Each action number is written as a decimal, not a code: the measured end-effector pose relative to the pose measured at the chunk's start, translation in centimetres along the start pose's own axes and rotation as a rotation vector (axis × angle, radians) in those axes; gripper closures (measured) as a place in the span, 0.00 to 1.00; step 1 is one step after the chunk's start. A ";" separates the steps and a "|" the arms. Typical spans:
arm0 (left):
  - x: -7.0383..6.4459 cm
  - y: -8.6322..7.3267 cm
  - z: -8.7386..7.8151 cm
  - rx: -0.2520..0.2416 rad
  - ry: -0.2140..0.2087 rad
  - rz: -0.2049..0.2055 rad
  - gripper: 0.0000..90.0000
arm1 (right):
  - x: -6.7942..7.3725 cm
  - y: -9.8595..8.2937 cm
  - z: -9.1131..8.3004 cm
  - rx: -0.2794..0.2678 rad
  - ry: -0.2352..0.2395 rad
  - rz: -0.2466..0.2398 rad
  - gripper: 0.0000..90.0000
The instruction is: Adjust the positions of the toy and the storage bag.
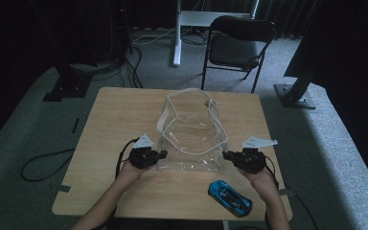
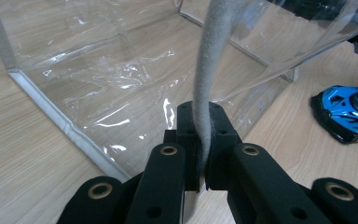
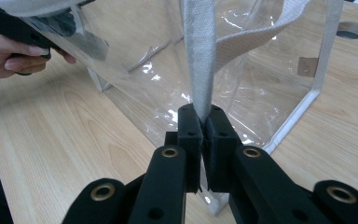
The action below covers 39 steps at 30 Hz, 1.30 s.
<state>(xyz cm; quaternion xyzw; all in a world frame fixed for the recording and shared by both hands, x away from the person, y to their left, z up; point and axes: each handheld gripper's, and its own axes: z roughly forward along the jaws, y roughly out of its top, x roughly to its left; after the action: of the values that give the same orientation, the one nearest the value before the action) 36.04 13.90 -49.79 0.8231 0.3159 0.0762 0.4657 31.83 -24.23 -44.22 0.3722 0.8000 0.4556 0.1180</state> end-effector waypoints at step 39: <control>-4.1 2.2 4.8 0.013 -0.111 0.039 0.97 | -3.3 -3.4 -5.6 -0.022 -0.088 0.080 0.95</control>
<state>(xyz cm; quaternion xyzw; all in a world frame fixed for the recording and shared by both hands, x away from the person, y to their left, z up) 35.77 7.24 -50.00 0.8352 0.2737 0.0373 0.4756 29.55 -31.17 -44.37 0.4220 0.7735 0.4520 0.1390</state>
